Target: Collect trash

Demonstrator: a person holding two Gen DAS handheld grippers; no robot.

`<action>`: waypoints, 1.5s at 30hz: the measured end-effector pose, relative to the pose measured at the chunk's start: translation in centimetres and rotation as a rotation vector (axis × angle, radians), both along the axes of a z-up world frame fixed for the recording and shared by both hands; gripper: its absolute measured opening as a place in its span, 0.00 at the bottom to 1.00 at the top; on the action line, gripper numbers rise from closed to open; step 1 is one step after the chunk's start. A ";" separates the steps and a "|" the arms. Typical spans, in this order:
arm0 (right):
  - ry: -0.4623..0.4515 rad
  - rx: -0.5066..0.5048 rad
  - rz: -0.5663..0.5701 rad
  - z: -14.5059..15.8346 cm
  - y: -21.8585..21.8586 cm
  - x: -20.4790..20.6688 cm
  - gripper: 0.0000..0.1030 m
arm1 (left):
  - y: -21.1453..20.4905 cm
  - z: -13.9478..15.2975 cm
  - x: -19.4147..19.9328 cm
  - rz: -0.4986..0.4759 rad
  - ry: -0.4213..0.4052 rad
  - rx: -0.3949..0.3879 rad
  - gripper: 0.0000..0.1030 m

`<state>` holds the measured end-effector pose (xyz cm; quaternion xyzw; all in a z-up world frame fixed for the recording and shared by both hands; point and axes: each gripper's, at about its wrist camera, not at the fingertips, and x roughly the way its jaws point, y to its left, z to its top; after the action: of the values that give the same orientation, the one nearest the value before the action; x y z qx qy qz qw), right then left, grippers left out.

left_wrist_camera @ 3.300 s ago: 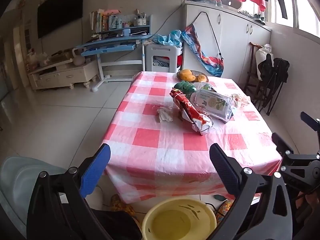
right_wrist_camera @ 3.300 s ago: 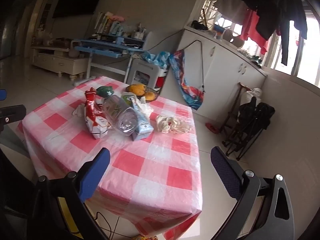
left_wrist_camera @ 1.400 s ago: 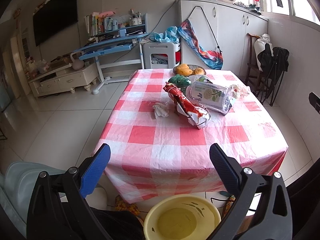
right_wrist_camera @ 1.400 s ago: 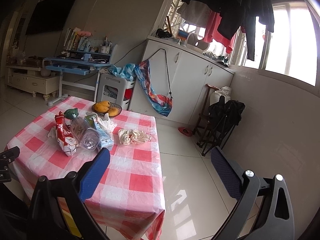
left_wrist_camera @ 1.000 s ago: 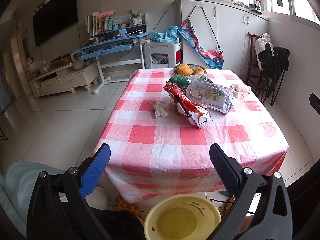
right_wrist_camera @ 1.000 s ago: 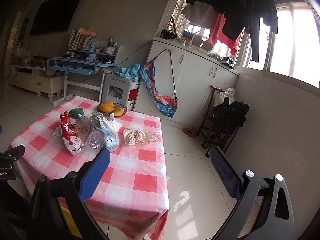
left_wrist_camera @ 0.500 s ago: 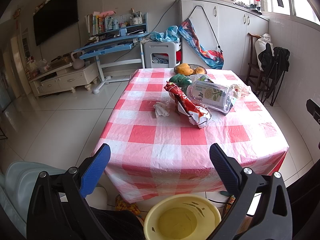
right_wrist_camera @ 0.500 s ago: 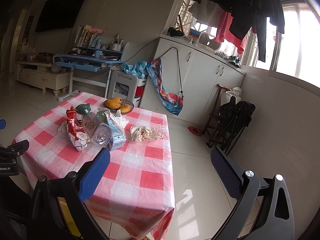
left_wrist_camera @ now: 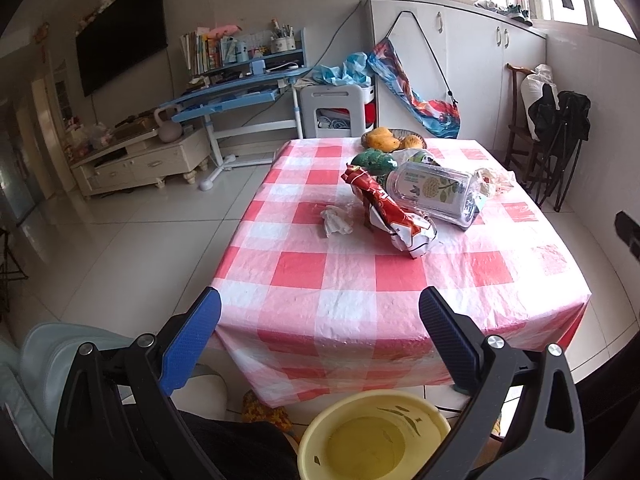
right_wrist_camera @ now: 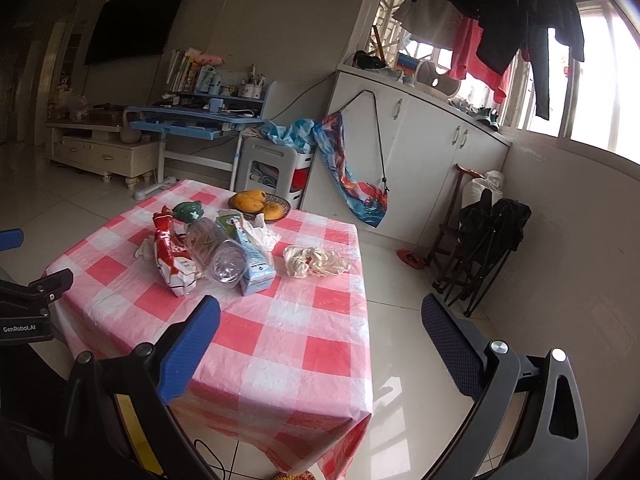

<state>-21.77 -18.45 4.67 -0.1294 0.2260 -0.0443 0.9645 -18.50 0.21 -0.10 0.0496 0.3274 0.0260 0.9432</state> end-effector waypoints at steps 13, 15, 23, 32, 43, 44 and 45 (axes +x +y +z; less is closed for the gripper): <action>0.040 -0.042 0.108 -1.6 3.3 0.5 0.94 | 0.9 0.5 0.6 0.019 0.028 -0.050 0.93; 0.054 -0.054 0.117 -1.9 3.8 0.7 0.94 | 1.1 0.5 0.8 0.023 0.035 -0.060 0.93; 0.061 -0.064 0.120 -1.7 3.8 0.9 0.94 | 1.9 0.4 0.5 0.025 0.053 -0.060 0.93; 0.119 -0.049 0.126 -2.1 3.2 1.1 0.94 | 3.1 -0.1 1.4 0.012 0.114 -0.091 0.93; 0.195 -0.018 0.118 -3.8 3.1 3.0 0.94 | 4.9 -1.7 3.3 0.058 0.184 -0.112 0.93; 0.204 -0.014 0.121 -4.0 3.1 3.1 0.94 | 4.8 -1.8 3.3 0.057 0.187 -0.101 0.93; 0.211 -0.012 0.122 -4.2 3.0 3.2 0.94 | 4.7 -1.9 3.4 0.055 0.189 -0.092 0.93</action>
<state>-18.61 -15.43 0.52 -0.1527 0.3175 0.0270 0.9355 -15.13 4.92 -1.99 -0.0005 0.4172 0.0321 0.9082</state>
